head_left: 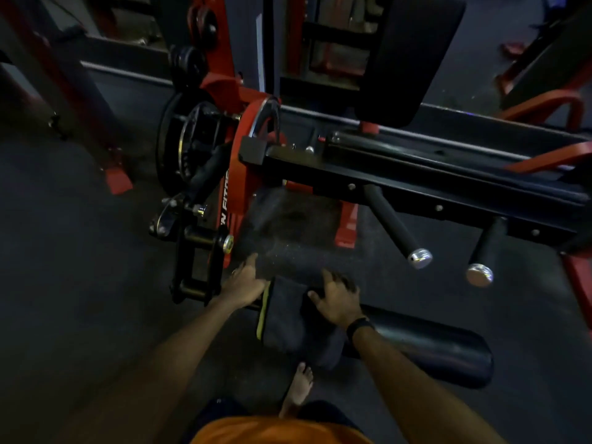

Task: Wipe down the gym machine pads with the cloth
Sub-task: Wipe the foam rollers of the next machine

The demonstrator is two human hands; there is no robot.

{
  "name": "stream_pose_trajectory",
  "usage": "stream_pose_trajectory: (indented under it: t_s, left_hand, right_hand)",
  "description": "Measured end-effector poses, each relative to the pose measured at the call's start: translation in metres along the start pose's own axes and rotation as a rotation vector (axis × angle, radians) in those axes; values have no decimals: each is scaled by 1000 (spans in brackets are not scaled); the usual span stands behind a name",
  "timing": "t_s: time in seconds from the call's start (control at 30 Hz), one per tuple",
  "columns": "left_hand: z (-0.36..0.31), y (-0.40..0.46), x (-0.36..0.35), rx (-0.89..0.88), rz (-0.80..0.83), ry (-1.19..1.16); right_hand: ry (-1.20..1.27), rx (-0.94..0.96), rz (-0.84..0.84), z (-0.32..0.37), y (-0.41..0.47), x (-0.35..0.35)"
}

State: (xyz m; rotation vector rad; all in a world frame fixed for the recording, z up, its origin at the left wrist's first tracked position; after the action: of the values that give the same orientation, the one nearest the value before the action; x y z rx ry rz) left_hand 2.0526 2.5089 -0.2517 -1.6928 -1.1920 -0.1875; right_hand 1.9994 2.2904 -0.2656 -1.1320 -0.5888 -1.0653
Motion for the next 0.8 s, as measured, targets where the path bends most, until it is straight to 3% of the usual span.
stream_pose_trajectory:
  t_s: [0.17, 0.23, 0.6, 0.8]
  left_hand:
    - [45, 15, -21, 114, 76, 44]
    - [58, 20, -30, 120, 105, 66]
    - [42, 32, -51, -55, 41, 155]
    - [18, 28, -58, -48, -22, 108]
  right_hand:
    - [-143, 133, 25, 63, -5, -79]
    - [-169, 63, -8, 71, 4, -94]
    - [-202, 4, 3, 60, 49, -79]
    - [-156, 78, -225, 44, 40, -71]
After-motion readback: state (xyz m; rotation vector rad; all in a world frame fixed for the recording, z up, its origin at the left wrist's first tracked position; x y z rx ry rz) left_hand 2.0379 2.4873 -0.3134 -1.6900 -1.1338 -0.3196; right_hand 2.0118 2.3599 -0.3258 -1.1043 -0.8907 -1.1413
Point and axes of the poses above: each hand's wrist, its own y-axis towards the middle knuckle, its own x-axis out of the back of the hand, z = x × y, the point moved 7 cm from there along y, towards the middle knuckle, and after that the axes turned 8 degrees about x, right-handed, at the moved point
